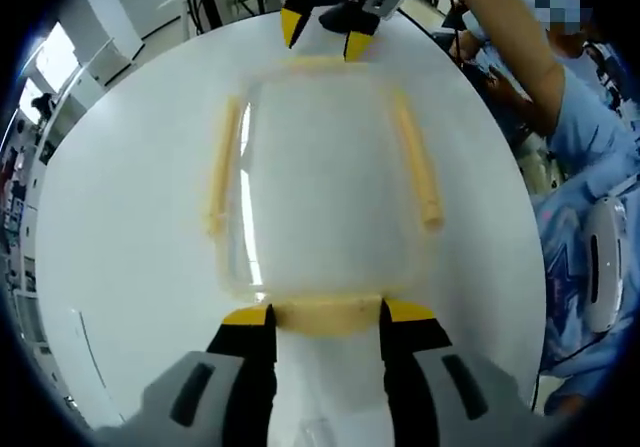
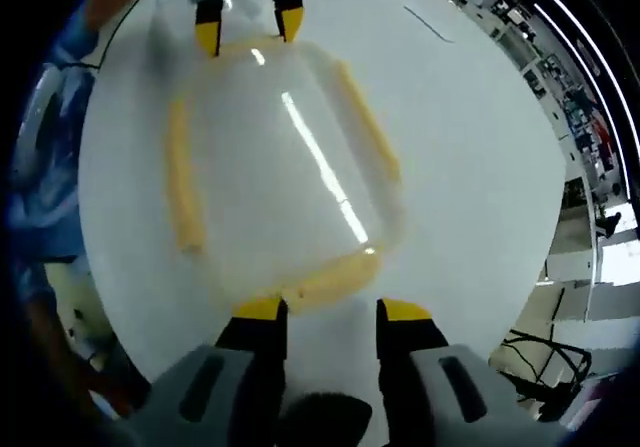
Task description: Snap each plastic latch of the storage box into its locked position after aligning the lid with the box until every specified latch is closed and the lid sits flush.
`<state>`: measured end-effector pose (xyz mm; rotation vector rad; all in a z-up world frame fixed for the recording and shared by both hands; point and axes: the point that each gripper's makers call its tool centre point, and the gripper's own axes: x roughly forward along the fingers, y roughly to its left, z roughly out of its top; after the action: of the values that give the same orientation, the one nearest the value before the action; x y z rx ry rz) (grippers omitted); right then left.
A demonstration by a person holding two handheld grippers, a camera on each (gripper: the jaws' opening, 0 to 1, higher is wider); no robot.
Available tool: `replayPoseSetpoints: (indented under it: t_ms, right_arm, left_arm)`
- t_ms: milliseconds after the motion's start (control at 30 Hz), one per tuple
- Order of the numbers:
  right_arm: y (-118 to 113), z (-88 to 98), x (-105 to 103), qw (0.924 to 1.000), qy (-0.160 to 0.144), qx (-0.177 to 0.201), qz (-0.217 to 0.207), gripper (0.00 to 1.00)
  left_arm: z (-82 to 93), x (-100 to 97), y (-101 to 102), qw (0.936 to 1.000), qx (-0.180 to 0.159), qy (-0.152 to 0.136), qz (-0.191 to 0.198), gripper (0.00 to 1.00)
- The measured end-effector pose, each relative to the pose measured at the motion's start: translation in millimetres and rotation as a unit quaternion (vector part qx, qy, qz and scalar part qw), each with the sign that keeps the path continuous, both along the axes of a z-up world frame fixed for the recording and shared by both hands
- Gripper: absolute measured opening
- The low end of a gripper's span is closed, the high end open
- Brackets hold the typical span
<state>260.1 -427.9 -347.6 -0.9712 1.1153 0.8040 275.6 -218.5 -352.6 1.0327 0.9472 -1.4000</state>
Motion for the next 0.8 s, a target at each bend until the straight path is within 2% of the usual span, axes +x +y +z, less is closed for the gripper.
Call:
replayPoseSetpoints:
  t_ms: [133,267,533,800]
  right_arm:
    - [3.9,-0.7,0.6,0.9982,0.023,-0.031,0.046,0.36]
    - [5.5,-0.8,1.4,0.9964,0.045,-0.043,0.058,0.36]
    - [5.6,0.7,4.5,0.9937,0.071,-0.045,0.074,0.39]
    - [5.8,0.5,6.9,0.9904,0.099,-0.031,0.091,0.41]
  left_arm:
    - [0.0,-0.3,-0.3,1.0000,0.006,-0.002,-0.001,0.40]
    - [0.6,-0.5,0.1,1.0000,0.006,-0.002,0.000,0.40]
    - [2.6,0.2,1.0,1.0000,0.001,0.000,0.002,0.40]
    - [4.2,1.7,0.9,1.0000,0.001,0.000,0.001,0.40]
